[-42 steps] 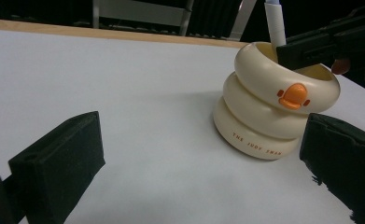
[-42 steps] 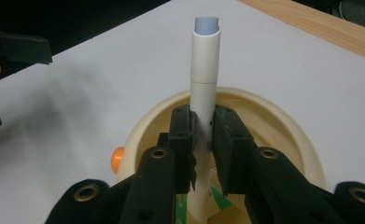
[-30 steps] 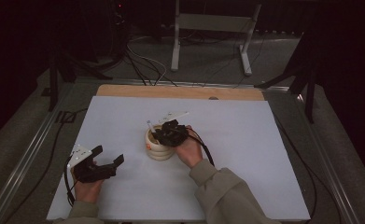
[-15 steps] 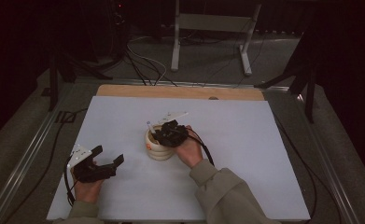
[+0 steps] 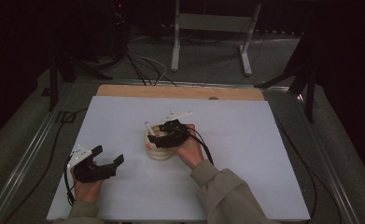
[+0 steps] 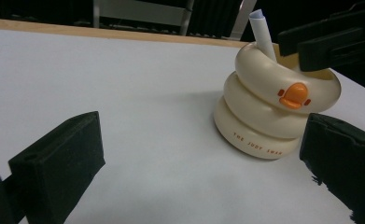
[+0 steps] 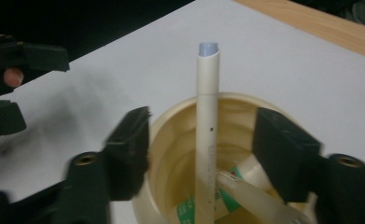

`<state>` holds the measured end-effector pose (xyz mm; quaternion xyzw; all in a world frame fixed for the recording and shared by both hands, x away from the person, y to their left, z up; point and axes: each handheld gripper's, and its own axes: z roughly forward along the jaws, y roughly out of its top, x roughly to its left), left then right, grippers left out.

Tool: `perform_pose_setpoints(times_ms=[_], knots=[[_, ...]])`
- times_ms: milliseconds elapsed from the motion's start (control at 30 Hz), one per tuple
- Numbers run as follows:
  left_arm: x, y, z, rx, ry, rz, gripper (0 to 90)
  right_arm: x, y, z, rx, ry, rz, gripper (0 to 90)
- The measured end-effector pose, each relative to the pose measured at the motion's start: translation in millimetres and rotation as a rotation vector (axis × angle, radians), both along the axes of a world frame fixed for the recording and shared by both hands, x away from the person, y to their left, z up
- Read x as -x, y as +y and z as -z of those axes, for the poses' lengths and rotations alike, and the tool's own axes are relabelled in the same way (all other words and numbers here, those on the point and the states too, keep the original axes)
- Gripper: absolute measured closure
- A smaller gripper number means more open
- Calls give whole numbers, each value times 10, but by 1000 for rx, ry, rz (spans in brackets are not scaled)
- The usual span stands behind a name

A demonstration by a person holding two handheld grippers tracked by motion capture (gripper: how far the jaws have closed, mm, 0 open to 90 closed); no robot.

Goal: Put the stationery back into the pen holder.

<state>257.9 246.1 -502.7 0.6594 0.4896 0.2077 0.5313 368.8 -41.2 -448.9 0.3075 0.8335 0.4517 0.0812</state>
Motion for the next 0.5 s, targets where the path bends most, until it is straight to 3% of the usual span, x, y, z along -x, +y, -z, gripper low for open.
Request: perform_pose_setpoints(times_ms=[267, 500], knots=[[-1, -3, 1, -1, 1, 1, 2, 9, -24, -73, 4, -29, 35, 154], [-1, -2, 1, -1, 0, 1, 2, 6, -51, -136, 15, -44, 55, 84]])
